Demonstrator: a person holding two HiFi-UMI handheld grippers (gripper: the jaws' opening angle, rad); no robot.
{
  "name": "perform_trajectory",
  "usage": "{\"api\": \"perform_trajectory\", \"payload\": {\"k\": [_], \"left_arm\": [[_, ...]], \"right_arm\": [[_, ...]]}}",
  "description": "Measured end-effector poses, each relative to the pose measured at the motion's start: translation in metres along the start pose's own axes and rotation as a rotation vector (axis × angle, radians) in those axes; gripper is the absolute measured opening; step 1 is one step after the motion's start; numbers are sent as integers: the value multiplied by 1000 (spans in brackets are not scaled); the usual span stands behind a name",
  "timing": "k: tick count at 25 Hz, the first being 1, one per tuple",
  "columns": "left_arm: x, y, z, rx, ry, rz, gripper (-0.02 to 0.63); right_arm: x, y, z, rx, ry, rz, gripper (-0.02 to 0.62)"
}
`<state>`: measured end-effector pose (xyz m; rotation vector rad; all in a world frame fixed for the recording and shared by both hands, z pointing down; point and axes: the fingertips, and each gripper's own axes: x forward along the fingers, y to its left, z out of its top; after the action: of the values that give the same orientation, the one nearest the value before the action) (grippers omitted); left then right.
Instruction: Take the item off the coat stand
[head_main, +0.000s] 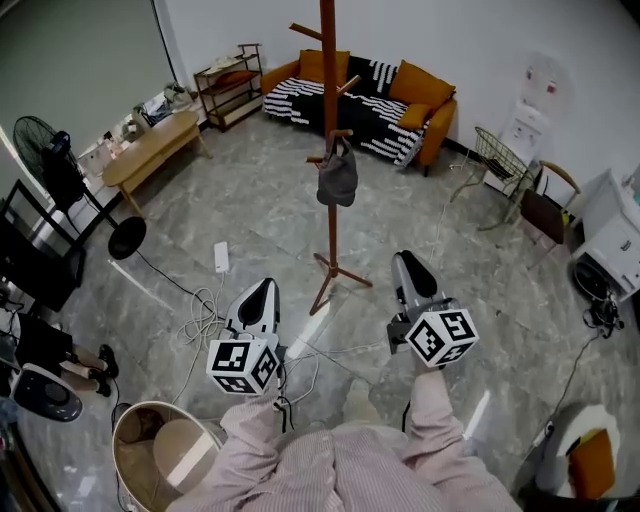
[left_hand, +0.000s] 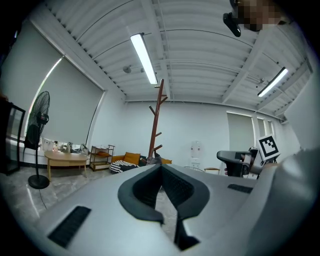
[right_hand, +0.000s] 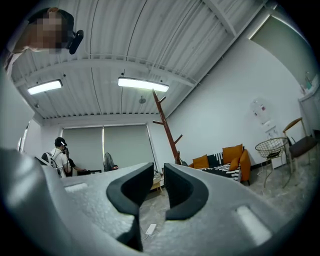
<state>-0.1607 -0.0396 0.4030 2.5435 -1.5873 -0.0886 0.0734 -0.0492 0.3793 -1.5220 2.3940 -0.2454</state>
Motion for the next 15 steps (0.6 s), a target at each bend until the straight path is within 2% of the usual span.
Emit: {"api": "perform_trajectory", "payload": {"k": [8, 15], "left_arm": [[73, -6, 2, -28, -16, 47, 2], [113, -9, -3, -34, -10, 94, 2]], "right_arm": [[61, -57, -1, 2, 60, 60, 71], [101, -88, -5, 3, 102, 122, 106]]}}
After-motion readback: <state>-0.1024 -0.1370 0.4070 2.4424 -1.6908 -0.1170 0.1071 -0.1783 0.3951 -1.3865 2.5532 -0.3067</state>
